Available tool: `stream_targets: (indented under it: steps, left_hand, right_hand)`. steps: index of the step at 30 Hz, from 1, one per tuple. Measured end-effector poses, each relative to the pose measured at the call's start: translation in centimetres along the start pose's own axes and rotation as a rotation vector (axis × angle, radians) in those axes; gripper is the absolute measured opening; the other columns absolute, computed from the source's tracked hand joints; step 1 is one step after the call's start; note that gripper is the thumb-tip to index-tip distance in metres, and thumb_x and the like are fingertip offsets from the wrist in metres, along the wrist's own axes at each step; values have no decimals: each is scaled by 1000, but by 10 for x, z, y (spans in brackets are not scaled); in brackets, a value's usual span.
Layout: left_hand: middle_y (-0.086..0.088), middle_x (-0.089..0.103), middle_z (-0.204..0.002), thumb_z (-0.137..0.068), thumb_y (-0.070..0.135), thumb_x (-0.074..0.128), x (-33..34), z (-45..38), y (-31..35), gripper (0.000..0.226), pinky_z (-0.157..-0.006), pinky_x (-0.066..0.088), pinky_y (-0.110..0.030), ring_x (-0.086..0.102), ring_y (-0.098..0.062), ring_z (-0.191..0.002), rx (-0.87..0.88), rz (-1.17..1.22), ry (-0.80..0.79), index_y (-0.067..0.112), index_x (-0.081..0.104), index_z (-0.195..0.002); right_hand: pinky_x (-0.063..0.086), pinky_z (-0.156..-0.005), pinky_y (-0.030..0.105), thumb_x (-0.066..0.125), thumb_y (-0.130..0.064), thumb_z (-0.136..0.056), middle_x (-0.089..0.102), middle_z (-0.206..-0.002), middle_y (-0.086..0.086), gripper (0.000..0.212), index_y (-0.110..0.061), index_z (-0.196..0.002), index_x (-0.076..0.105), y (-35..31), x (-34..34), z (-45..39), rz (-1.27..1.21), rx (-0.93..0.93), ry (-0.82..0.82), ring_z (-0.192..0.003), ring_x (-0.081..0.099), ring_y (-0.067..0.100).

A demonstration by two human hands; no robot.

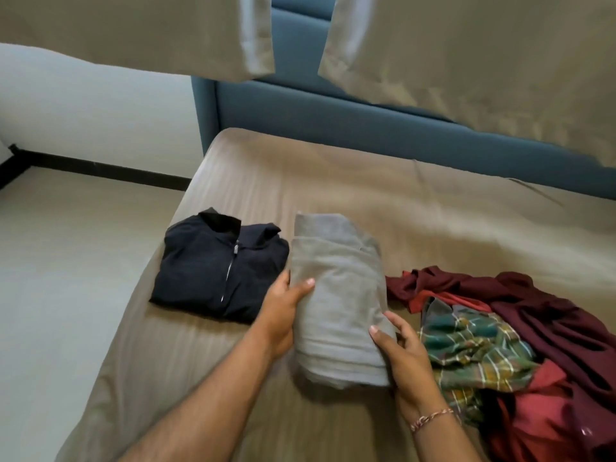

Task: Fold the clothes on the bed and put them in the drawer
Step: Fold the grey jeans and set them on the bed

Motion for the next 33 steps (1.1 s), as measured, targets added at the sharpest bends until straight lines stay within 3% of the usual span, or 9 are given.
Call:
stream_targets:
  steps: [5, 9, 16, 18, 21, 23, 25, 28, 33]
  left_hand:
    - [-21, 67, -136, -101, 20, 60, 46, -101, 80, 44, -106, 51, -59, 65, -41, -125, 25, 23, -128, 6, 58, -142]
    - [-21, 68, -133, -104, 17, 56, 65, -166, 136, 39, -106, 51, -61, 67, -40, -122, 110, 117, -62, 4, 57, -141]
    - [-13, 74, -125, -101, 5, 59, -2, -225, 138, 32, -89, 62, -46, 73, -32, -111, 314, 485, 409, 12, 62, -132]
    - [-18, 72, -125, -97, -3, 62, -50, -235, 108, 29, -71, 63, -38, 75, -30, -97, 244, 453, 652, 8, 63, -124]
    - [-25, 71, -118, -87, -9, 67, -119, -245, 66, 24, -66, 60, -37, 73, -32, -86, 70, 389, 857, 7, 61, -104]
    - [-23, 74, -110, -86, -4, 75, -141, -251, 52, 23, -63, 61, -35, 75, -32, -82, 41, 345, 821, 5, 65, -104]
    - [-18, 78, -109, -81, 5, 86, -146, -267, 42, 39, -79, 64, -43, 78, -34, -93, 34, 309, 712, 3, 68, -116]
    - [-16, 78, -111, -81, 3, 86, -154, -282, 28, 46, -96, 59, -56, 76, -36, -102, 30, 256, 671, 3, 68, -123]
    - [-15, 79, -105, -88, -1, 79, -163, -286, 17, 32, -83, 64, -51, 78, -33, -93, 21, 237, 757, 3, 69, -118]
  right_hand:
    - [62, -82, 31, 79, -13, -89, 73, -123, 4, 53, -22, -138, 60, -97, 27, -53, -208, -245, 95, -108, 73, 22]
    - [58, -98, 35, 79, -13, -91, 70, -127, 2, 46, -23, -133, 63, -176, 49, -121, -176, -438, 136, -117, 69, 22]
    - [45, -112, 35, 70, -30, -85, 64, -138, 2, 55, -16, -137, 62, -292, 142, -211, 424, -860, 149, -127, 59, 18]
    - [38, -117, 41, 68, -39, -81, 54, -147, 10, 69, -14, -145, 55, -259, 196, -233, 746, -853, 3, -136, 50, 30]
    - [17, -127, 52, 66, -54, -89, 3, -173, 1, 91, -35, -164, 17, -166, 266, -269, 1172, -610, -313, -159, 5, 28]
    - [10, -124, 66, 59, -66, -91, -28, -169, -11, 96, -49, -161, -4, -109, 284, -284, 1313, -454, -429, -157, -25, 22]
    - [-1, -120, 72, 51, -74, -89, -45, -159, -17, 96, -56, -156, -15, -70, 293, -298, 1337, -387, -429, -148, -43, 19]
    - [-16, -115, 73, 46, -78, -89, -53, -152, -20, 97, -60, -151, -26, -46, 300, -308, 1367, -420, -344, -141, -52, 18]
    - [-17, -113, 74, 60, -87, -71, -54, -151, -20, 120, -61, -150, -27, -40, 300, -315, 1380, -390, -416, -142, -51, 20]
Point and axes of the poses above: each hand's wrist, its own z-axis away from the middle knuckle, its own x-axis out of the palm, y = z × x, the point moved 9 cm from there along -z, towards the middle knuckle
